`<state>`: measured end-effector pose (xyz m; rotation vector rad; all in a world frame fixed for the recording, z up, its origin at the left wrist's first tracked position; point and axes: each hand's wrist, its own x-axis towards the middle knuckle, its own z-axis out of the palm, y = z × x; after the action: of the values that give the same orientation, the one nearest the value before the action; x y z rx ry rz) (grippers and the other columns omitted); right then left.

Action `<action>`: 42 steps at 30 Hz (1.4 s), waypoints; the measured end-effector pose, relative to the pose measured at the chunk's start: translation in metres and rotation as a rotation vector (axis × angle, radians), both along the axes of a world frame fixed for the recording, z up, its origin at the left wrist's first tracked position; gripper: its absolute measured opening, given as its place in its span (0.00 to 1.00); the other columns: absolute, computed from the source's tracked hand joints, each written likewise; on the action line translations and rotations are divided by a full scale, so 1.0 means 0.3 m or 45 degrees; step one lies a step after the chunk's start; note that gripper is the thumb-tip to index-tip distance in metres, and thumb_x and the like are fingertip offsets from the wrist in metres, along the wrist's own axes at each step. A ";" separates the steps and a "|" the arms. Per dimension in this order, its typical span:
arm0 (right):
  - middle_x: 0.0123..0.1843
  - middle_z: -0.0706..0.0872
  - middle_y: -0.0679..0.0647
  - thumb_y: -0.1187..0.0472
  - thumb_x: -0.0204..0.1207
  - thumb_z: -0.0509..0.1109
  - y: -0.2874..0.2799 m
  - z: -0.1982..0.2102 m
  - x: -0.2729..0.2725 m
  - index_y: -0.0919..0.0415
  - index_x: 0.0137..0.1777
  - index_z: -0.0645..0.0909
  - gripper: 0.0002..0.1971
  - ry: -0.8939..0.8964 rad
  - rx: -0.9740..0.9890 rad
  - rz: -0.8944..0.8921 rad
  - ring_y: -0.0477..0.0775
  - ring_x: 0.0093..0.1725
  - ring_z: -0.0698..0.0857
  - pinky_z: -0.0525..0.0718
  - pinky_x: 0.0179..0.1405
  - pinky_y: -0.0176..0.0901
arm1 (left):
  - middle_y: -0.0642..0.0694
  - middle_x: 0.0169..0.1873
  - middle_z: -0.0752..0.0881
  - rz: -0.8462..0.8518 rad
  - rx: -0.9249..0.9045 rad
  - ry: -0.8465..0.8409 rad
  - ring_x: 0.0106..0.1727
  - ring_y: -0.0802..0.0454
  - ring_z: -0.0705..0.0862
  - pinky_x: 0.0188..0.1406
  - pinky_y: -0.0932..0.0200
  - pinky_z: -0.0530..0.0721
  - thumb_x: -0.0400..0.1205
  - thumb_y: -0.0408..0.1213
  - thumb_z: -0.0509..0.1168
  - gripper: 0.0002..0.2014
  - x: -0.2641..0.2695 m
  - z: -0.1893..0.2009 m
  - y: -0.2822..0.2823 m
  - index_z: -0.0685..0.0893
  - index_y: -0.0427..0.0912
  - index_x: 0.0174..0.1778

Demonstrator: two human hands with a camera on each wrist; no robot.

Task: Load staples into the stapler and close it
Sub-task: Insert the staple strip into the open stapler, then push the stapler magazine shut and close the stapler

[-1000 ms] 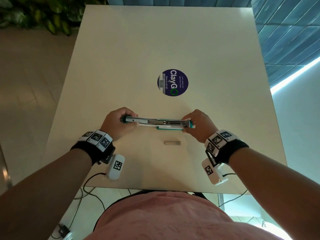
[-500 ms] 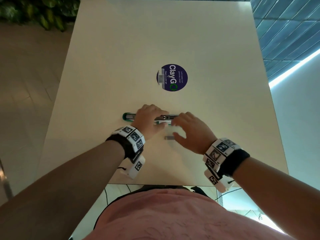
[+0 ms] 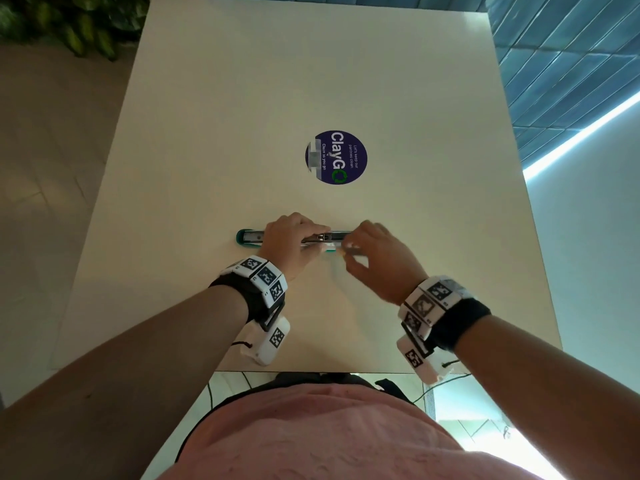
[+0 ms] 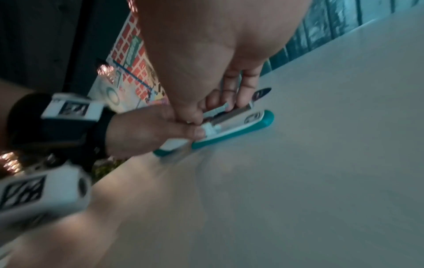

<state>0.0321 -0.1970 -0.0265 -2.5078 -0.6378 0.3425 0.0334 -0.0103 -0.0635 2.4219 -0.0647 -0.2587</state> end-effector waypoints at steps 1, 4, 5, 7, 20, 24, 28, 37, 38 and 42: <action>0.48 0.82 0.55 0.60 0.73 0.67 -0.006 0.010 0.027 0.57 0.49 0.80 0.06 -0.004 0.008 -0.031 0.56 0.48 0.79 0.82 0.44 0.48 | 0.43 0.49 0.87 -0.005 0.008 -0.006 0.52 0.43 0.82 0.59 0.39 0.79 0.73 0.46 0.69 0.16 0.000 0.001 -0.001 0.85 0.54 0.56; 0.49 0.82 0.54 0.60 0.73 0.66 -0.011 0.025 0.093 0.57 0.49 0.79 0.06 0.044 -0.079 -0.063 0.54 0.49 0.78 0.82 0.46 0.47 | 0.42 0.48 0.87 -0.020 0.022 -0.016 0.50 0.42 0.83 0.56 0.38 0.80 0.70 0.48 0.67 0.18 0.002 0.001 -0.004 0.86 0.53 0.56; 0.49 0.82 0.54 0.60 0.72 0.66 -0.007 0.021 0.104 0.57 0.49 0.80 0.07 0.061 -0.114 -0.056 0.54 0.49 0.78 0.82 0.48 0.49 | 0.42 0.48 0.87 -0.021 0.022 -0.020 0.50 0.42 0.83 0.56 0.38 0.80 0.70 0.48 0.67 0.18 0.002 -0.001 -0.004 0.86 0.53 0.56; 0.49 0.82 0.54 0.60 0.72 0.66 0.004 0.009 0.112 0.57 0.49 0.80 0.07 0.085 -0.165 -0.037 0.54 0.50 0.77 0.83 0.50 0.50 | 0.43 0.48 0.87 -0.018 0.012 -0.023 0.50 0.43 0.83 0.56 0.38 0.80 0.70 0.48 0.67 0.18 0.003 -0.004 -0.001 0.86 0.54 0.56; 0.49 0.84 0.55 0.59 0.73 0.67 0.008 0.002 0.128 0.56 0.51 0.83 0.09 0.039 -0.210 0.095 0.52 0.46 0.75 0.83 0.48 0.52 | 0.44 0.47 0.87 -0.016 0.022 -0.063 0.49 0.44 0.83 0.55 0.38 0.81 0.72 0.43 0.72 0.16 0.003 -0.020 0.002 0.85 0.54 0.56; 0.57 0.83 0.55 0.60 0.72 0.71 -0.009 -0.017 0.124 0.54 0.64 0.76 0.20 0.129 -0.177 0.053 0.56 0.56 0.77 0.81 0.58 0.51 | 0.45 0.47 0.87 -0.009 0.023 -0.062 0.49 0.45 0.83 0.56 0.39 0.80 0.72 0.43 0.72 0.16 0.002 -0.020 0.002 0.86 0.55 0.56; 0.63 0.79 0.55 0.59 0.66 0.78 -0.039 -0.058 0.098 0.54 0.70 0.68 0.33 0.247 -0.097 -0.096 0.56 0.62 0.75 0.77 0.65 0.51 | 0.46 0.48 0.86 -0.018 0.007 -0.032 0.50 0.45 0.82 0.58 0.41 0.79 0.73 0.42 0.72 0.16 0.002 -0.023 0.006 0.85 0.56 0.57; 0.57 0.80 0.57 0.59 0.69 0.75 -0.048 -0.089 0.123 0.56 0.60 0.80 0.19 0.276 -0.121 -0.150 0.57 0.59 0.75 0.74 0.61 0.46 | 0.48 0.54 0.85 -0.089 0.375 0.056 0.54 0.43 0.80 0.58 0.44 0.76 0.70 0.45 0.71 0.18 0.002 0.038 0.152 0.81 0.52 0.56; 0.57 0.80 0.57 0.59 0.69 0.75 -0.048 -0.090 0.122 0.56 0.60 0.80 0.19 0.280 -0.114 -0.154 0.57 0.60 0.75 0.73 0.61 0.46 | 0.48 0.52 0.85 -0.068 0.404 0.070 0.52 0.43 0.80 0.56 0.45 0.77 0.70 0.45 0.71 0.16 -0.001 0.046 0.190 0.82 0.53 0.53; 0.58 0.78 0.57 0.59 0.70 0.74 -0.046 -0.090 0.114 0.54 0.60 0.80 0.18 0.277 -0.103 -0.181 0.57 0.61 0.74 0.73 0.64 0.48 | 0.50 0.42 0.86 0.004 0.238 0.157 0.45 0.47 0.84 0.47 0.48 0.83 0.68 0.44 0.75 0.12 -0.020 0.098 0.288 0.84 0.54 0.46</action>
<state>0.0664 -0.2109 -0.0535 -2.5281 -0.3640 0.5878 0.0274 0.0761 -0.0340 2.5848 0.0199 -0.4283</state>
